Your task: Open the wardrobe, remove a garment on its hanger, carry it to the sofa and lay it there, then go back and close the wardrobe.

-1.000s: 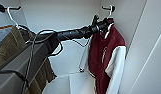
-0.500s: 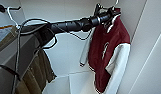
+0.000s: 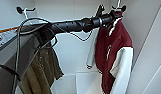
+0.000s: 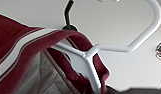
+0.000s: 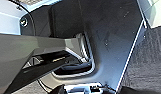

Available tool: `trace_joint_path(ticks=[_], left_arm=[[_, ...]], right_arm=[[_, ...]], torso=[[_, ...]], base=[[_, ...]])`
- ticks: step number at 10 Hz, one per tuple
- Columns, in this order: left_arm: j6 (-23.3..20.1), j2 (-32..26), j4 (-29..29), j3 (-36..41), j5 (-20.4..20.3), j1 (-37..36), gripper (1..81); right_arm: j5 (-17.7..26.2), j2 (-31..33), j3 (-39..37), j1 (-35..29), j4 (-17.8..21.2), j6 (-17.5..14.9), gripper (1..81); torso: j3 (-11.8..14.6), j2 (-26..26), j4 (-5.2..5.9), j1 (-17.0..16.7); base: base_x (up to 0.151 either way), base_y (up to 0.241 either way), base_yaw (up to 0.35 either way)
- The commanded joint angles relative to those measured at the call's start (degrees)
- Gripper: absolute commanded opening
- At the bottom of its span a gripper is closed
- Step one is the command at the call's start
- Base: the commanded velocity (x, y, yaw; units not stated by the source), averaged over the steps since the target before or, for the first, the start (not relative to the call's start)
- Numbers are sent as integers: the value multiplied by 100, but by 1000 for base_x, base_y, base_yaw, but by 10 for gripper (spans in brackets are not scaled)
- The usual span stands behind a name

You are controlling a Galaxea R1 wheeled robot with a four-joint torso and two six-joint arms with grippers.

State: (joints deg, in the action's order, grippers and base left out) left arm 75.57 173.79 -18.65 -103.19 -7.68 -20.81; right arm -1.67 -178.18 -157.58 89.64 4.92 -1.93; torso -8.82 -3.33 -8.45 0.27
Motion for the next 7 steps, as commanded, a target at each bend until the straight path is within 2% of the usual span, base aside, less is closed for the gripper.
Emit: trace_joint_path(ticks=[1, 2, 3, 4, 7], left_arm=[[-209, 68, -244, -157, -288, -1254, 10], [-209, 104, -244, -149, -217, -1229, 10], [-209, 121, -244, -114, -164, -1175, 10], [-209, 139, -271, 27, -146, -1088, 10], [-227, 262, -262, 597, -172, -903, 10]], right_arm=[[325, -27, 105, -196, 8, -36, 811], [256, -10, 105, -196, 52, -36, 811], [255, 8, 114, -196, 52, -36, 811], [255, -1, 123, -195, 26, -27, 811], [132, 8, 158, -170, 8, -36, 811]], torso=[[0, 0, 540, 0], [0, 0, 177, 0], [0, 0, 348, 0], [0, 0, 437, 0], [0, 0, 443, 0]], base=[[0, 0, 0], [0, 0, 0], [0, 0, 0], [0, 0, 0], [0, 0, 0]])
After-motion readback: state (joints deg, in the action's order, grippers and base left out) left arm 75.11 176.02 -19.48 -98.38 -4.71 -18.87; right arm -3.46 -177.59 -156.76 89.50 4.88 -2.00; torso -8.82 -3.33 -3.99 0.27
